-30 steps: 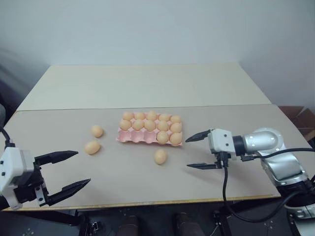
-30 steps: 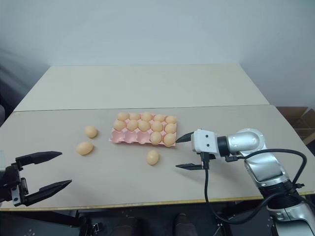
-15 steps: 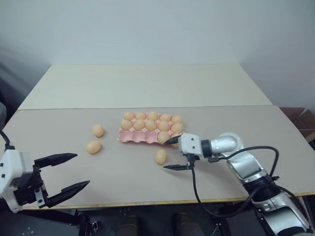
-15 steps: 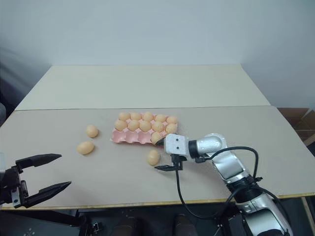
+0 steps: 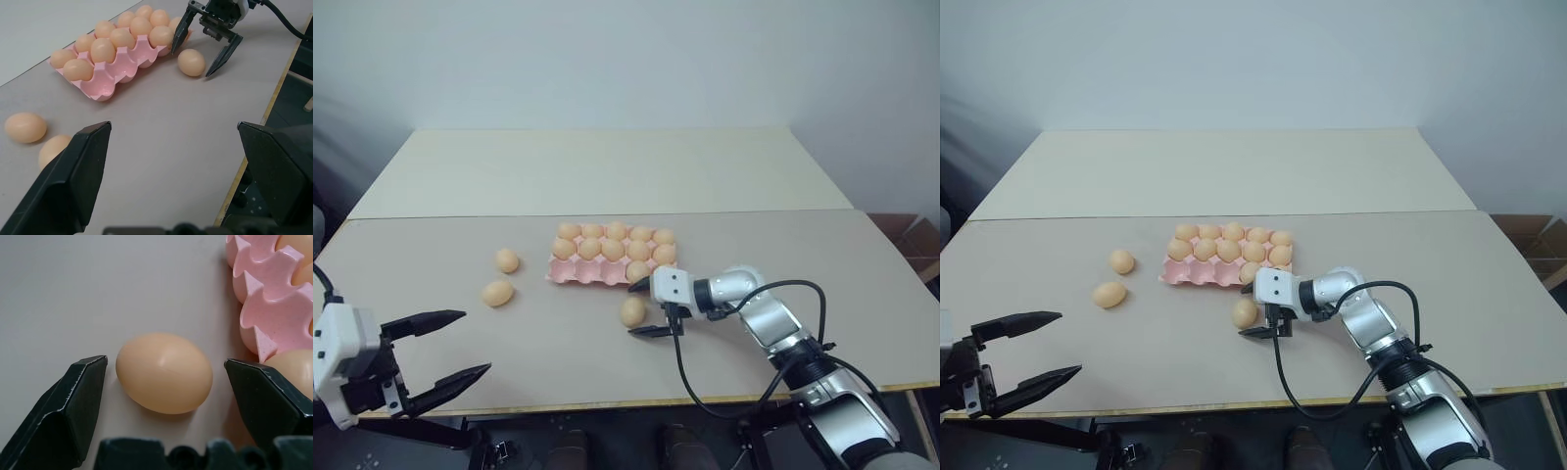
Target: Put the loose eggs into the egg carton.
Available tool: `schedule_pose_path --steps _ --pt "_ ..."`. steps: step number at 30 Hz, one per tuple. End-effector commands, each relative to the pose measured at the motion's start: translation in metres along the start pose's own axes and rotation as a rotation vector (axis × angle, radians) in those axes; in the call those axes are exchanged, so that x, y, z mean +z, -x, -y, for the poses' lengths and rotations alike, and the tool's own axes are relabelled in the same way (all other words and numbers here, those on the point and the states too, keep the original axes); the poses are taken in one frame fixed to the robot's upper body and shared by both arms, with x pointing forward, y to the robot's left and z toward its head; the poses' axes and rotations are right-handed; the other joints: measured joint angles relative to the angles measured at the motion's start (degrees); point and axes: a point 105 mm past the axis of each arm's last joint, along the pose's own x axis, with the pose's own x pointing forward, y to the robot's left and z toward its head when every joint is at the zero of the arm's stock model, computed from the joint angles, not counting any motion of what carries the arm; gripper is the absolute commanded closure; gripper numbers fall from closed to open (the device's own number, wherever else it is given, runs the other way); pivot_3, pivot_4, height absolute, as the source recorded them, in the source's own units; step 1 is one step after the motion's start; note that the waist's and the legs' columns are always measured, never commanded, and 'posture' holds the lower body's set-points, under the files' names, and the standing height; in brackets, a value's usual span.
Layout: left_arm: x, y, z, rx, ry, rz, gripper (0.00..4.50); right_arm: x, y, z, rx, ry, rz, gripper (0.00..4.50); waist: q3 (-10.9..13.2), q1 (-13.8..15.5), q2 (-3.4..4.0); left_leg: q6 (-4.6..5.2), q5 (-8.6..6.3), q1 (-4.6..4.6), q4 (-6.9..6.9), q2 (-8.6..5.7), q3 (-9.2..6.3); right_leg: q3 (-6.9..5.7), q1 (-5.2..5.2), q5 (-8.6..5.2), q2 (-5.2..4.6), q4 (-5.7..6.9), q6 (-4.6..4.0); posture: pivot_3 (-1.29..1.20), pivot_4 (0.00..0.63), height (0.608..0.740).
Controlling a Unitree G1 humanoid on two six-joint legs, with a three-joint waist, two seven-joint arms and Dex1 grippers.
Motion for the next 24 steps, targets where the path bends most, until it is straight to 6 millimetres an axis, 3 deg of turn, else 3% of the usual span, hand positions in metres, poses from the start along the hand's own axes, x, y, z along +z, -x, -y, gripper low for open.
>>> schedule_pose_path --steps 1,3,8,12,16,20,24 --pt "0.008 0.001 0.001 0.014 -0.049 0.012 0.0 0.011 0.0 0.001 0.004 0.038 0.027 1.36 0.0 -0.02 0.0 0.0 0.0 0.0 0.0 0.0 0.0 0.0 0.0 0.0 0.0 0.0 0.0 0.0 0.15 0.74" --pt "0.008 0.001 0.001 0.016 -0.049 0.012 0.0 0.011 -0.001 0.0 0.005 0.045 0.032 1.83 0.0 -0.03 0.0 0.0 0.0 0.0 0.0 0.0 0.0 0.0 0.0 0.0 0.0 0.0 0.0 0.0 0.15 0.74" --pt "0.008 0.002 0.001 0.02 -0.054 0.012 0.0 0.019 0.006 -0.005 0.012 0.07 0.05 1.84 0.0 -0.02 0.0 0.0 0.0 -0.01 0.0 0.0 0.0 0.0 -0.01 0.0 0.0 0.0 0.0 0.0 0.15 0.74" --pt "0.009 0.002 0.0 0.024 -0.057 0.016 0.0 0.053 0.021 0.003 -0.022 0.135 0.14 1.84 0.0 0.02 0.0 0.0 0.0 -0.03 0.0 0.01 0.0 0.0 -0.02 0.0 -0.03 0.0 0.01 0.0 0.15 0.74" --pt "0.008 0.001 -0.001 0.024 -0.054 0.016 0.0 0.073 0.02 0.022 -0.085 0.184 0.157 1.84 0.0 -0.32 0.0 0.0 0.0 0.06 0.0 0.02 0.01 0.01 0.01 0.01 0.0 0.02 0.0 0.0 0.15 0.74" --pt "0.007 -0.001 -0.004 0.023 -0.053 0.019 0.0 0.075 0.006 0.045 -0.143 0.201 0.125 1.84 -0.01 -0.36 -0.01 0.0 0.0 0.14 0.0 0.1 0.02 0.0 0.01 0.05 0.13 0.05 -0.09 0.0 0.15 0.74" --pt "0.008 -0.003 -0.006 0.023 -0.059 0.024 0.0 0.059 -0.009 0.065 -0.2 0.23 0.051 1.84 -0.01 -0.47 -0.01 0.0 0.0 0.13 0.0 0.14 0.03 0.02 -0.01 0.13 0.21 0.03 -0.23 0.0 0.15 0.74"
